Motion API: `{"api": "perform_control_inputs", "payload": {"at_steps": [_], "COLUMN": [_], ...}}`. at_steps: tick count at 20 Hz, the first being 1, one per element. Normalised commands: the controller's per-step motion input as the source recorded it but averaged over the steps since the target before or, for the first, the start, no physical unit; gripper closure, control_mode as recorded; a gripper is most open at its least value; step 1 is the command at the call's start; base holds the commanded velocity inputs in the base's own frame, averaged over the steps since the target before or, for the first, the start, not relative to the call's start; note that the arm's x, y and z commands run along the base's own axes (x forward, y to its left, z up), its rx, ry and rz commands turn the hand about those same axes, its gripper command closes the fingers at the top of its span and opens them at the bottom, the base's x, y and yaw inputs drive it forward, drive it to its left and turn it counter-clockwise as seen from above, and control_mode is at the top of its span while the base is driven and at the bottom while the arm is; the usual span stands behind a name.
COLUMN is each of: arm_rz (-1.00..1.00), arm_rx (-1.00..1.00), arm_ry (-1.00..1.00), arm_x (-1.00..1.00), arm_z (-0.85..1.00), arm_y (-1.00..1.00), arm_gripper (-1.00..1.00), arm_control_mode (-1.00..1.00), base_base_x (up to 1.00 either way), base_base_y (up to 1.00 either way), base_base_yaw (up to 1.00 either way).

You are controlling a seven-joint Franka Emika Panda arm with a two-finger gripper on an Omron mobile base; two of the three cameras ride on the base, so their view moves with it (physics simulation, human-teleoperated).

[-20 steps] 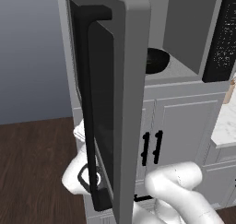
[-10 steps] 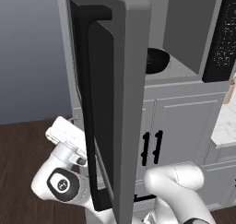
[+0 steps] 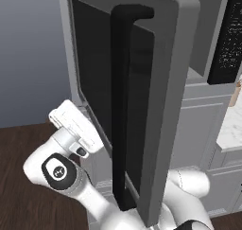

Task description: Pick the broccoli from the sink and place it in the bowl. Then pick the bowl and place it in the microwave. Then close the microwave door and press the start button.

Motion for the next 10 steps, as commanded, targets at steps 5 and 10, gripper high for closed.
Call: {"api": "perform_control_inputs", "payload": {"at_steps": [5,10], "arm_rz": [0.08,0.15], "arm_rx": [0.27,0.27], "arm_ry": [-0.07,0.00], "arm_x": [0.00,0.04], "arm_z": [0.00,0.16], "arm_y": [-0.99,-1.00], "arm_gripper": [-1.00,-1.00], "arm_control_mode": [-1.00,-1.00], "base_base_x": [0.00,0.00], "base_base_y": [0.00,0.00], "base_base_yaw": [0.00,0.00]}}
